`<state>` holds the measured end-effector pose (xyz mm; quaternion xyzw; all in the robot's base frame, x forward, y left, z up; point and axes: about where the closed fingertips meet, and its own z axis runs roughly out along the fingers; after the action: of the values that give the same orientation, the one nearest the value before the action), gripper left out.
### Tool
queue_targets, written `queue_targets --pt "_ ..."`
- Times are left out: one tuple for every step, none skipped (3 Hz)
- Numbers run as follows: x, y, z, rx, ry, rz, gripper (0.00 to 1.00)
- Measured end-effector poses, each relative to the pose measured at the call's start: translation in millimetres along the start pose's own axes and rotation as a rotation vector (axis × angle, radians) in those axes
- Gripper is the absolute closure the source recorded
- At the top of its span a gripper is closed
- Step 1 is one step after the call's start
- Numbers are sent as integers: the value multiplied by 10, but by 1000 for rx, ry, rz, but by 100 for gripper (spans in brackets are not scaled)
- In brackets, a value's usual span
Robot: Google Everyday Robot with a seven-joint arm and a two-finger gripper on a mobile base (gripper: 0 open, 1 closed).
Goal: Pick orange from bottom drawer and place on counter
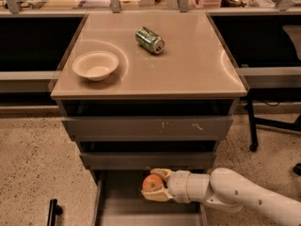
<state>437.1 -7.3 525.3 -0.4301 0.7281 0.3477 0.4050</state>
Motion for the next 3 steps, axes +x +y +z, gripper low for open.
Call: queue_targets --pt "-154 55 -49 -2 28 -28 100" --pt "-602 519 53 -66 123 -67 100" --pt "-1123 903 22 -106 205 -112 100"
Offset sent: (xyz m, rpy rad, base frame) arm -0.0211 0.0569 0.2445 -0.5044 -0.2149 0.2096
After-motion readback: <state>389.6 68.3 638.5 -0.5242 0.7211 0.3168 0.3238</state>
